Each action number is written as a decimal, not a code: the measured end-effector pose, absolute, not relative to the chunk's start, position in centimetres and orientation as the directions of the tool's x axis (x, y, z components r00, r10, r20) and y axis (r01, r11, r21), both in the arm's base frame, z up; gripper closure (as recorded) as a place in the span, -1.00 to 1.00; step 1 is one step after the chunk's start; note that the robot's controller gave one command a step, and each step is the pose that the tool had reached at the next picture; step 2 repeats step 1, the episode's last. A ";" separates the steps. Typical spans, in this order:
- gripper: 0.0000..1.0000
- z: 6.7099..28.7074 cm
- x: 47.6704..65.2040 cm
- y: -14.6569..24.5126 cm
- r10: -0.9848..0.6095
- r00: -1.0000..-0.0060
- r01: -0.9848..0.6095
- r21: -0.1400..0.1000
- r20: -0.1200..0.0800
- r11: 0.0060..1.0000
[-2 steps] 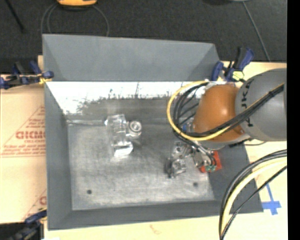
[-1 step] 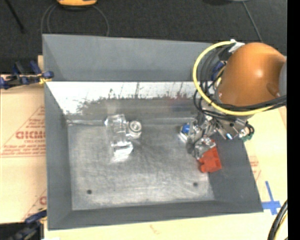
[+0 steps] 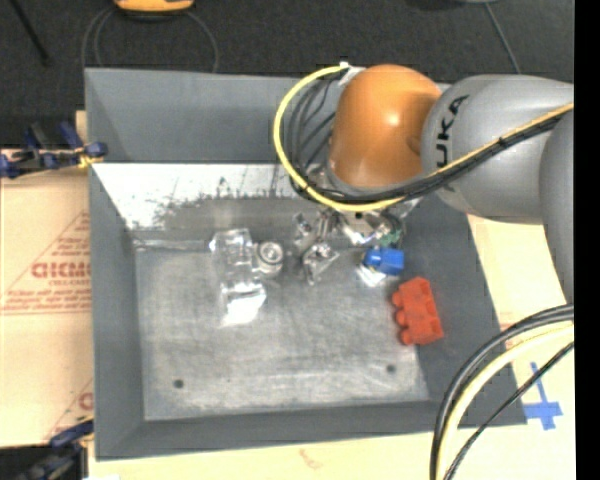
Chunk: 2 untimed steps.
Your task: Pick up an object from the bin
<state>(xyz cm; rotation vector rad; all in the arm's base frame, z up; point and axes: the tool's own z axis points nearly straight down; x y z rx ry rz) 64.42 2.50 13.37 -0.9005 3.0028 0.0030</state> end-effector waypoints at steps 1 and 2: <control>1.00 29.4 63.6 0.8 -0.718 -0.696 -0.718 -0.010 -0.009 0.696; 1.00 29.4 63.6 0.8 -0.718 -0.696 -0.718 -0.010 -0.009 0.696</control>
Offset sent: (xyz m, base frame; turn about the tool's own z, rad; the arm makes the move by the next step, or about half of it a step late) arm -0.0103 -0.0154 0.1545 -0.2203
